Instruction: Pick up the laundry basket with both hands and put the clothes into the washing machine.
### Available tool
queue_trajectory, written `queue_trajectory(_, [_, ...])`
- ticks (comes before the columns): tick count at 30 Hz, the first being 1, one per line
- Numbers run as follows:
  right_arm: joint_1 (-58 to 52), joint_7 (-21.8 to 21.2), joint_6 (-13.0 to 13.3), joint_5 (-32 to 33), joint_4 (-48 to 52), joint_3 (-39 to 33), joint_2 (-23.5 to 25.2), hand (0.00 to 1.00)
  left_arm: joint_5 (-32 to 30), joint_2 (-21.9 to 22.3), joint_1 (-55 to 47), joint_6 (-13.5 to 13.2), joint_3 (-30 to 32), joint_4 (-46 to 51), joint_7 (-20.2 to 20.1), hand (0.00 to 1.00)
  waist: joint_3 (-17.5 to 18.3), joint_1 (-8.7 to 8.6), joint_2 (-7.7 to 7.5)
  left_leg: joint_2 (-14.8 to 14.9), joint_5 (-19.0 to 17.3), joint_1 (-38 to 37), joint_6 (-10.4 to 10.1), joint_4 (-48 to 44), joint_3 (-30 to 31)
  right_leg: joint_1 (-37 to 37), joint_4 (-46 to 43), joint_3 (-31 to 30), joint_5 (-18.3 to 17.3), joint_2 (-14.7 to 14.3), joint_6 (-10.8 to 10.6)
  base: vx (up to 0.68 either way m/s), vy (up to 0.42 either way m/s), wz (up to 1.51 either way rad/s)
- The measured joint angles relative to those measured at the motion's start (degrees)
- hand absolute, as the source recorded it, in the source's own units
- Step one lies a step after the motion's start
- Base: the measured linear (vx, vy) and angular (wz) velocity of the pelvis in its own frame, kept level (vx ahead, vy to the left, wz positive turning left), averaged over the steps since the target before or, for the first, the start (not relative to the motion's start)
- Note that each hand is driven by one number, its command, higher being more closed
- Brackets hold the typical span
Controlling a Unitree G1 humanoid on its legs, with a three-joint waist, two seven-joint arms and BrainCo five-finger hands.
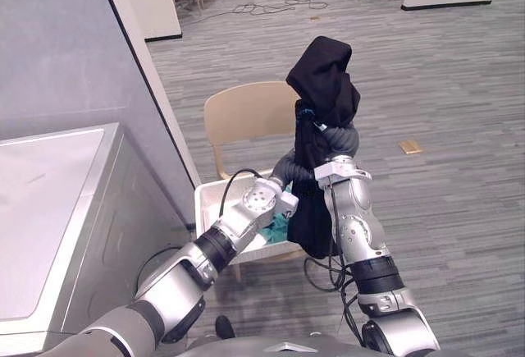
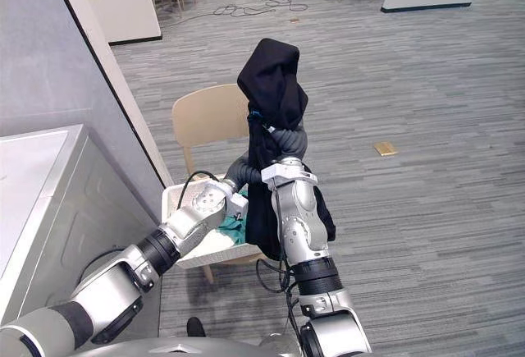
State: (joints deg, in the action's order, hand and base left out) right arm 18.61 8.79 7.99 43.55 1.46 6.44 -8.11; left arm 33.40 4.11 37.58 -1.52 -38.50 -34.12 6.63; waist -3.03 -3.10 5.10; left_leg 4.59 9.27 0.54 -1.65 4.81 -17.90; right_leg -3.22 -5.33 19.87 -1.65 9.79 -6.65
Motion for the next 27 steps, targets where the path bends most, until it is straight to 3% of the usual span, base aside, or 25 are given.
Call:
queue_trajectory(18, [-0.5, 0.0, 3.0, -0.1, 2.7, -0.4, 1.1, 1.00, 3.8, 0.2, 0.0, 0.1, -0.1, 4.4, 0.4, 1.00, 1.5, 0.64, -0.58, -0.1, 0.1, 0.0, 0.1, 0.0, 0.7, -0.7, 0.0, 1.0, -0.1, 0.0, -0.1, 0.02, -0.001, 0.02])
queue_trajectory(19, [-0.5, 0.0, 3.2, -0.1, 2.8, -0.4, 1.5, 0.00, 4.1, 0.2, -0.1, 0.2, 0.2, 4.4, 0.5, 1.00, 1.6, 0.65, -0.71, -0.1, 0.1, 0.0, 0.1, 0.0, 0.7, -0.7, -0.1, 1.0, -0.1, -0.1, -0.1, 0.00, 0.000, 0.00])
queue_trajectory(23, [-3.3, -0.1, 3.3, -0.3, 7.0, -0.4, 2.2, 0.00, 4.7, 0.2, -1.7, 0.5, 0.9, 6.9, 0.6, 1.00, 1.8, 0.90, -1.07, -0.2, 0.2, 0.0, 0.2, 0.0, 0.7, -0.5, -0.2, 1.0, -0.1, -0.1, -0.2, 0.00, 0.000, 0.00])
queue_trajectory(27, [-9.4, -0.5, 2.8, -0.5, 9.6, -2.3, 1.9, 0.00, 6.3, 0.0, -3.1, 0.8, 7.5, 10.2, 1.4, 1.00, 1.7, 0.85, -1.26, -0.2, 0.5, 0.4, 0.4, 0.0, 0.6, 0.4, -0.5, 0.8, -0.6, -0.1, 0.1, 0.00, 0.000, 0.00])
